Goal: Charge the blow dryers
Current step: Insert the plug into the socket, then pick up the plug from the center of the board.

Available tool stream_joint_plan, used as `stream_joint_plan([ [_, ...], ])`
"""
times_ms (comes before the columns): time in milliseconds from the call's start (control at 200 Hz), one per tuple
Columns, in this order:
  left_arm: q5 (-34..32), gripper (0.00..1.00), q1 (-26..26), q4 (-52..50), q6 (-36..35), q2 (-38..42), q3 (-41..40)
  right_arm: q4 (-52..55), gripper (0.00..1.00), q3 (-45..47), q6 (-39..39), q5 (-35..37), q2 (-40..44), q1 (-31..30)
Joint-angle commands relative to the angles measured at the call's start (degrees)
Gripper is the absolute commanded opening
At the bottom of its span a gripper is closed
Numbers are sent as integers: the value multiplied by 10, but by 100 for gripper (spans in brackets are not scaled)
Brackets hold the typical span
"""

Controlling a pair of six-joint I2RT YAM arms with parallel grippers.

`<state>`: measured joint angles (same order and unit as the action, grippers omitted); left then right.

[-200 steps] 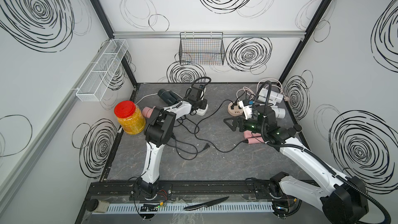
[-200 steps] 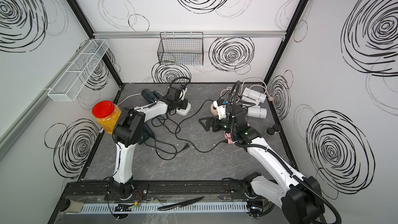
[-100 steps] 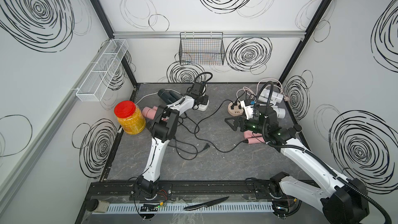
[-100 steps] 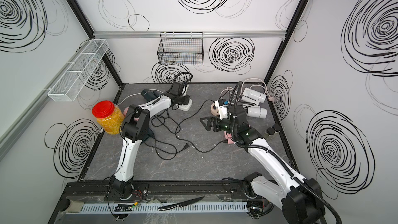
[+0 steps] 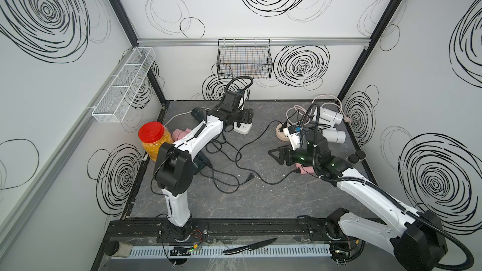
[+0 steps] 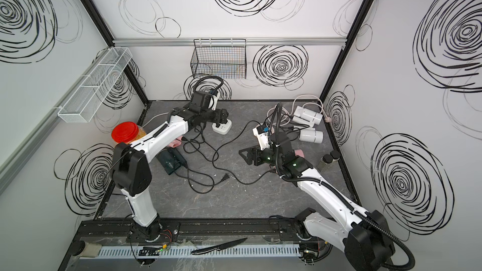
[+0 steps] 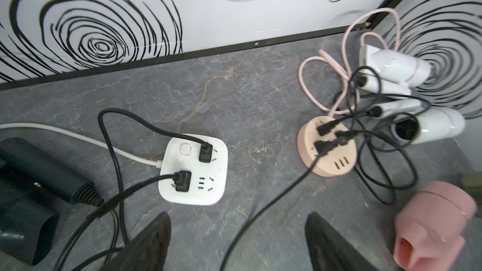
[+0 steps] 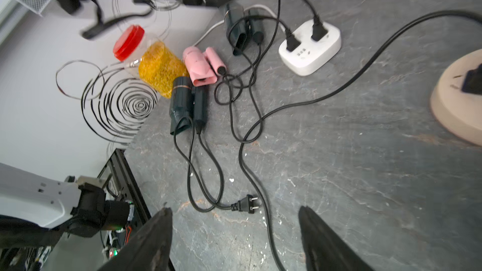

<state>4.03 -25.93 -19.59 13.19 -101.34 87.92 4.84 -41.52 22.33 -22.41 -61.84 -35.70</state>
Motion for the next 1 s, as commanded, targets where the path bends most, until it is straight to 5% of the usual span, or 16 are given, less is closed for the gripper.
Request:
stream_joint_plan([
  [0, -6, 92, -4, -22, 52, 94, -100, -3, 64, 12, 72, 69, -38, -62],
  [155, -84, 99, 30, -54, 88, 239, -237, -20, 47, 6, 210, 108, -128, -115],
  [300, -26, 99, 136, -36, 110, 308, -362, -89, 46, 12, 297, 131, -208, -157],
  [510, 45, 99, 235, 29, 128, 283, -433, -97, 48, -32, 332, 146, -288, -181],
  [996, 15, 99, 273, 81, 131, 233, -489, -70, 46, -71, 364, 187, -367, -211],
])
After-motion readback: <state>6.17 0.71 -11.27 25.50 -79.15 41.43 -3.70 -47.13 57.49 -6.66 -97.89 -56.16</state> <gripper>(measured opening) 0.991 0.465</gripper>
